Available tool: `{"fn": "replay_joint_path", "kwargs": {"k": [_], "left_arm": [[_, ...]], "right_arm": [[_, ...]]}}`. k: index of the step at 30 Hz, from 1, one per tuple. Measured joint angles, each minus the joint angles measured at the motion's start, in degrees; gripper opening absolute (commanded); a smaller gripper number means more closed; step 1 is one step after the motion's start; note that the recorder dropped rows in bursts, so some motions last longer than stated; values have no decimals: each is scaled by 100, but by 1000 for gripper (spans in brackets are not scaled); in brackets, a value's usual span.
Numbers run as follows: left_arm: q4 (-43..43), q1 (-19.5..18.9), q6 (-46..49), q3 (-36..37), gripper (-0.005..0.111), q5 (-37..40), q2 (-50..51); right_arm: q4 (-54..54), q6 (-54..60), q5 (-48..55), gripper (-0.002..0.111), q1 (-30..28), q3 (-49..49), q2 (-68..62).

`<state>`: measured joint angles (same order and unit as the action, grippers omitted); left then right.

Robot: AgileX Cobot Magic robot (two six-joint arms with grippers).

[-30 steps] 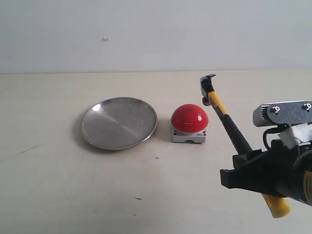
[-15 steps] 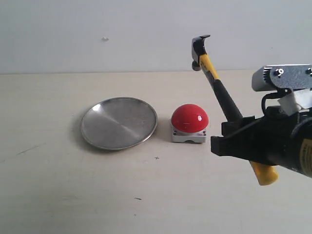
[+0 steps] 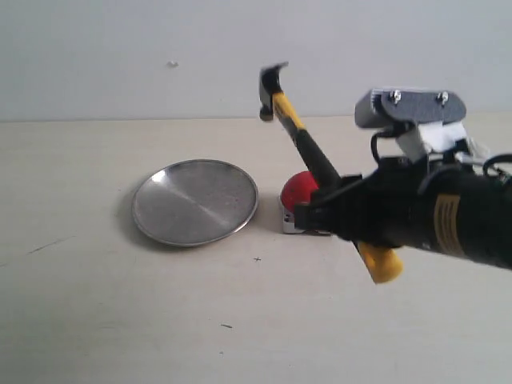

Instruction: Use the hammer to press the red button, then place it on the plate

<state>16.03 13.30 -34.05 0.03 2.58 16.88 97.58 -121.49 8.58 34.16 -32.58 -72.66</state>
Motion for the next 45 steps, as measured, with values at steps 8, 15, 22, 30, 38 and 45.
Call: {"fn": "replay_joint_path", "kwargs": {"k": [8,15,22,30,38,45], "left_arm": [[0,0,0,0,0,0,0],[0,0,-5,0,0,0,0],[0,0,-5,0,0,0,0],[0,0,-5,0,0,0,0],[0,0,-5,0,0,0,0],[0,0,-5,0,0,0,0]], "right_arm": [[98,-9,-314,0,0,-1079,-406],[115,2236,-1867,0,-21,-1785,-518],[-680,4835,-3707,0,5,-1894,-584],[-5126,7279,-5610,0,-85,-1640,-1590],[-8951,7589,-5270,0,-87,-1153,-2648],[-9836,7589,-5081,0,225,-1103,-3267]]}}
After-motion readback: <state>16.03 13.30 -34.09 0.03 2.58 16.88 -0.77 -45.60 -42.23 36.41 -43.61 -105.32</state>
